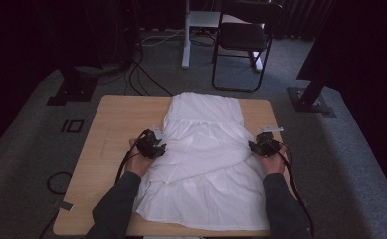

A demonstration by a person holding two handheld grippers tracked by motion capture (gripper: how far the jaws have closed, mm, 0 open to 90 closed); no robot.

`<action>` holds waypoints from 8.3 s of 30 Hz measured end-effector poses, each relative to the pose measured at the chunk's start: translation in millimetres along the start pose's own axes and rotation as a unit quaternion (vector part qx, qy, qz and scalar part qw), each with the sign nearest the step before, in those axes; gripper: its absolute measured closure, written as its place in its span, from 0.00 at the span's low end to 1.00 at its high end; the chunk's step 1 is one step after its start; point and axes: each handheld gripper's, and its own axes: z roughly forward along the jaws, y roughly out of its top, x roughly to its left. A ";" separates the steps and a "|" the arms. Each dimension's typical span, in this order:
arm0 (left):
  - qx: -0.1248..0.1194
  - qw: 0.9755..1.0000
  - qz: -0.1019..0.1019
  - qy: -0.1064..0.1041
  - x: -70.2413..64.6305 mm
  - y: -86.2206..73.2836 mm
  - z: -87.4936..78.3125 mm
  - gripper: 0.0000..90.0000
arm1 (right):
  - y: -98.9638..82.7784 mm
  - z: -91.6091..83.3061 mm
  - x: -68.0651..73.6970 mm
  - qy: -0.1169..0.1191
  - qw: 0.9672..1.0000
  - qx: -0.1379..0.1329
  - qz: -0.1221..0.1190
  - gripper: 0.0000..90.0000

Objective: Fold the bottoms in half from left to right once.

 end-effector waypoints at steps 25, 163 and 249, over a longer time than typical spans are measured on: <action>-0.053 0.997 -0.052 -0.025 -15.3 -70.1 -71.7 0.53 | 61.6 70.6 125.2 0.161 0.982 -0.001 -0.103 0.46; -0.058 0.982 -0.132 -0.123 11.1 -26.0 6.4 0.46 | -91.1 -75.8 -39.9 0.118 0.986 -0.117 0.024 0.58; -0.066 0.987 -0.081 -0.119 -28.9 11.9 -3.5 0.45 | -43.0 10.9 7.3 0.014 0.999 0.011 0.041 0.96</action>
